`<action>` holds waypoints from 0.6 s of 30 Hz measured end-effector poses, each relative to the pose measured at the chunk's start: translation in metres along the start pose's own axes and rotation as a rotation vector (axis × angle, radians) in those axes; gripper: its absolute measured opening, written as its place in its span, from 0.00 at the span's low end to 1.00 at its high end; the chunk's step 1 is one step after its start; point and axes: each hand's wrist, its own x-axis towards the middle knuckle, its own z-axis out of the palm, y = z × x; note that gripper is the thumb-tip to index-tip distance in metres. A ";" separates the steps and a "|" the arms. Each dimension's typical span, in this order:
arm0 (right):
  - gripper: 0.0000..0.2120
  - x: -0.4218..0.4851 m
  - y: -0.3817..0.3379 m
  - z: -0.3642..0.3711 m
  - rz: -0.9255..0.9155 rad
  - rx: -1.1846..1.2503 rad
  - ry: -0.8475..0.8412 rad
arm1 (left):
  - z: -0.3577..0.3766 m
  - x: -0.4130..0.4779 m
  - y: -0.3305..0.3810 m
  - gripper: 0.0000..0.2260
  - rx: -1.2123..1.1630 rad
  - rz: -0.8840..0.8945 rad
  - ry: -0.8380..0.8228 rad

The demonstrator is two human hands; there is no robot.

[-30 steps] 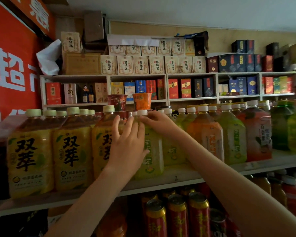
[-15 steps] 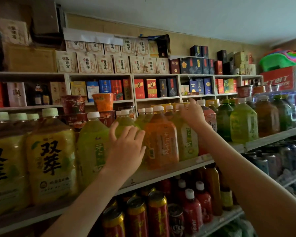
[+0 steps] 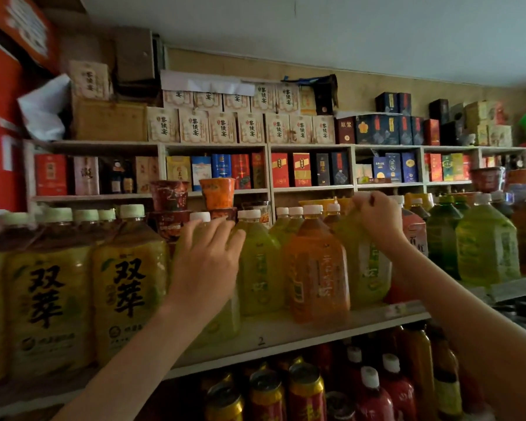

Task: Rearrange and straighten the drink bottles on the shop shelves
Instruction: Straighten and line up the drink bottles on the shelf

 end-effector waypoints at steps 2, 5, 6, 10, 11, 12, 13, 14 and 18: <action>0.10 0.006 -0.017 -0.009 -0.062 -0.004 0.091 | -0.005 0.003 -0.013 0.17 0.025 -0.026 0.005; 0.13 0.013 -0.050 -0.028 -0.199 -0.003 0.167 | -0.014 0.008 -0.025 0.22 -0.108 -0.103 -0.046; 0.15 0.015 -0.060 -0.035 -0.243 -0.022 0.193 | -0.018 0.010 -0.025 0.24 -0.188 -0.119 -0.054; 0.18 0.027 -0.097 -0.064 -0.298 -0.048 0.322 | -0.031 0.020 -0.015 0.29 -0.514 -0.141 0.006; 0.19 0.029 -0.107 -0.072 -0.288 -0.038 0.355 | -0.035 0.023 -0.011 0.29 -0.576 -0.144 0.011; 0.19 0.030 -0.117 -0.080 -0.284 -0.029 0.376 | -0.039 0.026 -0.006 0.29 -0.636 -0.151 0.006; 0.18 0.029 -0.126 -0.087 -0.292 -0.018 0.385 | -0.042 0.029 -0.002 0.28 -0.705 -0.167 -0.014; 0.18 0.026 -0.135 -0.092 -0.296 0.003 0.377 | -0.044 0.032 0.002 0.27 -0.786 -0.192 -0.055; 0.17 0.010 -0.164 -0.096 -0.239 0.170 0.240 | -0.045 0.042 0.012 0.21 -0.936 -0.268 -0.160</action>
